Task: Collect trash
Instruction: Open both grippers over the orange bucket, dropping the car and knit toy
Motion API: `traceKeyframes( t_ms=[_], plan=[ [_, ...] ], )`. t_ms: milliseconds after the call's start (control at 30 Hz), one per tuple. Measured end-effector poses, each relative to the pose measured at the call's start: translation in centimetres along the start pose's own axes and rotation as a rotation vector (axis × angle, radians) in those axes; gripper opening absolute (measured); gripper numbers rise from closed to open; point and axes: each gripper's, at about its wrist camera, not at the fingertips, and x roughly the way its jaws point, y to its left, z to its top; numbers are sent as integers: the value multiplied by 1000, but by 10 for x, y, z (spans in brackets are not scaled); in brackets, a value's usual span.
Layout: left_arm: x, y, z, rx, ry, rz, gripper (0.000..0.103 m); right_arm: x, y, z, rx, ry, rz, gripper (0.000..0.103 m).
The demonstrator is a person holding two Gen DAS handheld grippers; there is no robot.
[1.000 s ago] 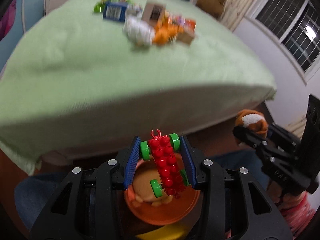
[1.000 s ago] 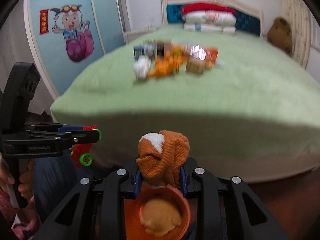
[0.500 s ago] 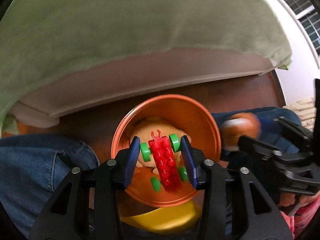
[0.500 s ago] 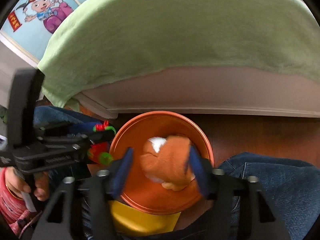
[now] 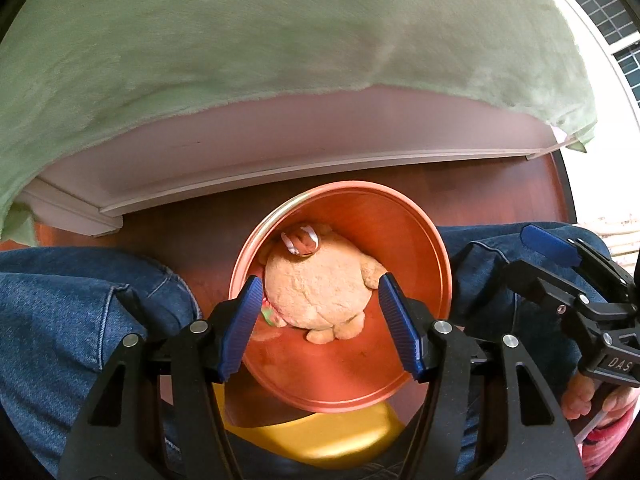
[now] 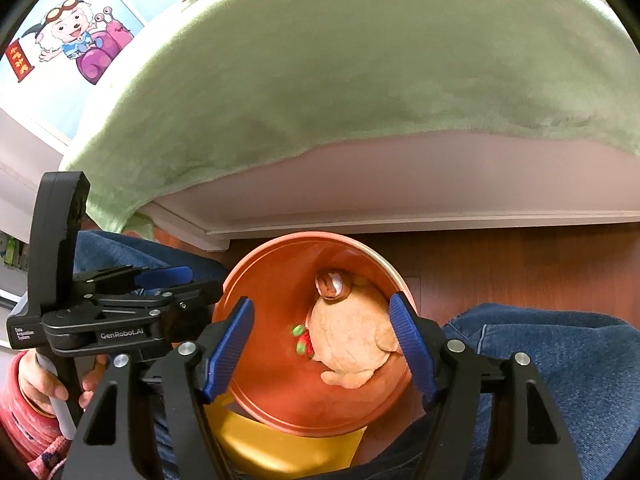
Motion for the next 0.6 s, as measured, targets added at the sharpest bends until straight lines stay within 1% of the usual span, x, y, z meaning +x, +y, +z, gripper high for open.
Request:
traceKeyframes(
  t_ms=[300, 367, 467, 533, 567, 600],
  plan=[
    [-6, 4, -1, -6, -17, 12, 59, -7, -3, -1, 3, -12, 3, 70],
    [-9, 5, -1, -8, -25, 25, 59, -9, -3, 0, 7, -18, 5, 71],
    [-20, 5, 1, -5, -55, 41, 59, -12, -2, 2, 9, -28, 8, 71],
    [-29, 4, 3, 0, -81, 49, 59, -21, -1, 5, 2, -58, 0, 73],
    [-33, 3, 4, 2, -93, 48, 60, -21, -1, 5, 2, -58, 0, 73],
    [-39, 2, 6, 4, -109, 52, 65, -25, 1, 7, -5, -74, -4, 73]
  ],
)
